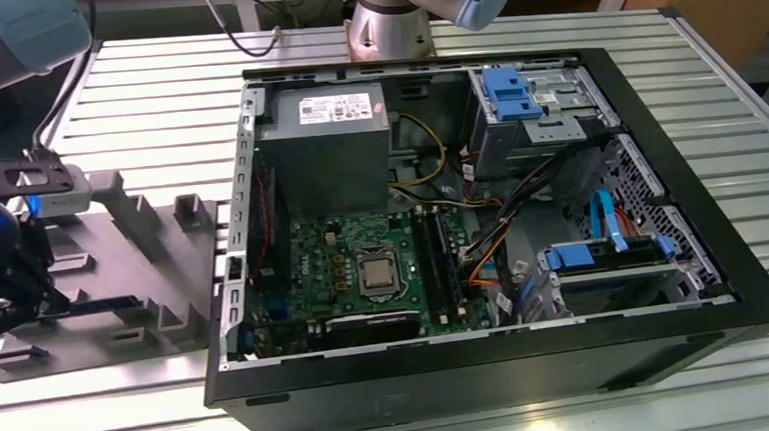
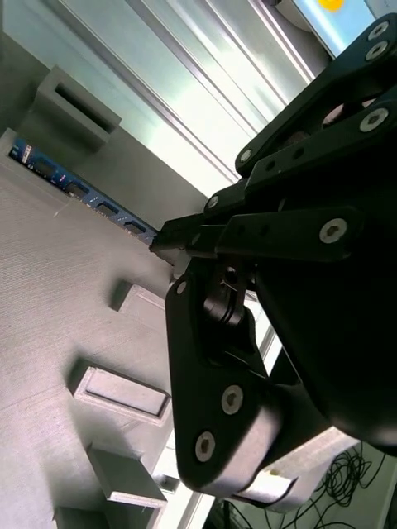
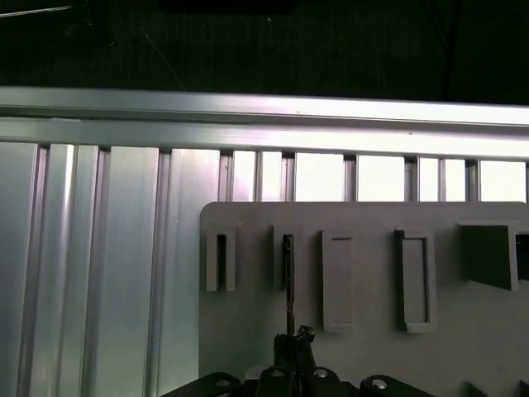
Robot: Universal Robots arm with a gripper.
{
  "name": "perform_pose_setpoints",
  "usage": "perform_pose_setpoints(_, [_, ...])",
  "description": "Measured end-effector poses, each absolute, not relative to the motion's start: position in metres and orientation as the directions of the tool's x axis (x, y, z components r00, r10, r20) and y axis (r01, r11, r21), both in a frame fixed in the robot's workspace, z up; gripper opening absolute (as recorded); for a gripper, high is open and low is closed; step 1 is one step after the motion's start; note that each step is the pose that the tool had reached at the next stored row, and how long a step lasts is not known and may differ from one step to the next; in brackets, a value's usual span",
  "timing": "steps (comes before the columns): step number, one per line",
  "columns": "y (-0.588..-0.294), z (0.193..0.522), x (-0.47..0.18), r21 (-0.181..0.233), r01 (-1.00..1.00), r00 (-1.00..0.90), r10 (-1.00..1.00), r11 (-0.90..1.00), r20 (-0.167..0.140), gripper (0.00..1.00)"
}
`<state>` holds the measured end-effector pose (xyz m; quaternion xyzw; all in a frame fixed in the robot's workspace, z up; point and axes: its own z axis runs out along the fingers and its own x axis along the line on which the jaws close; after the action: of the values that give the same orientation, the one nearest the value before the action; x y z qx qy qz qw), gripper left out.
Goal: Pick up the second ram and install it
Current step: 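Pick up the second ram and move it above second insertion slot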
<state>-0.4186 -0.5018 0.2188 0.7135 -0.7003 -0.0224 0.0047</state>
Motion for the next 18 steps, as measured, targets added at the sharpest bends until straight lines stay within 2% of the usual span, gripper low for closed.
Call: perform_pose_setpoints(18, [-0.502,0.23,-0.419,0.037,-0.999,0.018,-1.0,-0.019,-0.025,0.11])
